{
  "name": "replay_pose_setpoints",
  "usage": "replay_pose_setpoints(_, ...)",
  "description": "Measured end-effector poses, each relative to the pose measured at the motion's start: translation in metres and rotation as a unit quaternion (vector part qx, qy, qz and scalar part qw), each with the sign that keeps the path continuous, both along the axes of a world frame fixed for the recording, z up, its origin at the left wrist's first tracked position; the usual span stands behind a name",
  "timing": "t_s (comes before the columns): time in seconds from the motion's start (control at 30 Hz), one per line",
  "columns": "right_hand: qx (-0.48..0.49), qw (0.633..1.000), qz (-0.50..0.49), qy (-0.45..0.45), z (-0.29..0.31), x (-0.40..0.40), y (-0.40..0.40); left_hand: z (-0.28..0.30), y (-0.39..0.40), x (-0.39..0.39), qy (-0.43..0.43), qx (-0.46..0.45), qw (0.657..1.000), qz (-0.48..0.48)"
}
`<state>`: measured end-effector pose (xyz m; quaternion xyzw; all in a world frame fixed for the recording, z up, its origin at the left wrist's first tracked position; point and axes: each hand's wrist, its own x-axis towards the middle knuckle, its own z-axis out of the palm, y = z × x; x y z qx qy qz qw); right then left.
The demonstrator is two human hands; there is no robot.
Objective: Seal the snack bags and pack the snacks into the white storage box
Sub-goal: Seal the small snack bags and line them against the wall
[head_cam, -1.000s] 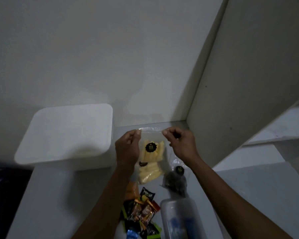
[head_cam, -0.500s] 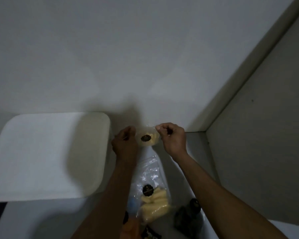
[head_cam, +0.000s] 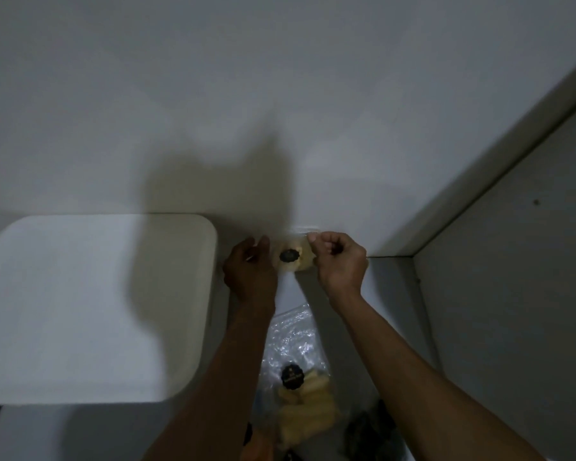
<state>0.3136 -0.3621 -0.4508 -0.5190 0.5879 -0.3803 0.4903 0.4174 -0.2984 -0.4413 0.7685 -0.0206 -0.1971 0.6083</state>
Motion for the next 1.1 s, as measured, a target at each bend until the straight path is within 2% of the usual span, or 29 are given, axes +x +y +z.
replay_pose_setpoints(0.3, 0.035, 0.999, 0.002, -0.013, 0.012, -0.023, 0.025, 0.020, 0.031, -0.018, 0.014, 0.019, 0.999, -0.032)
replay_pose_setpoints(0.47, 0.047, 0.999, 0.023, -0.002, 0.029, -0.042, 0.061, 0.043, 0.079, -0.038, 0.017, 0.025, 0.995, -0.096)
replay_pose_setpoints(0.7, 0.048, 0.987, 0.146, 0.051, 0.050, -0.080, 0.155, 0.053, 0.188, -0.061, -0.057, 0.051, 0.970, -0.232)
replay_pose_setpoints(0.83, 0.099, 0.965, 0.217, 0.107, 0.032, -0.090, 0.202, 0.020, 0.246, -0.060, -0.061, 0.153, 0.968, -0.191)
replay_pose_setpoints(0.93, 0.101, 0.950, 0.253, 0.156, 0.017, -0.084, 0.222, -0.013, 0.268, -0.052, -0.035, 0.266, 0.939, -0.214)
replay_pose_setpoints(1.1, 0.137, 0.940, 0.271, 0.154, -0.009, -0.062, 0.227, -0.037, 0.262, -0.047, -0.005, 0.286, 0.923, -0.257)
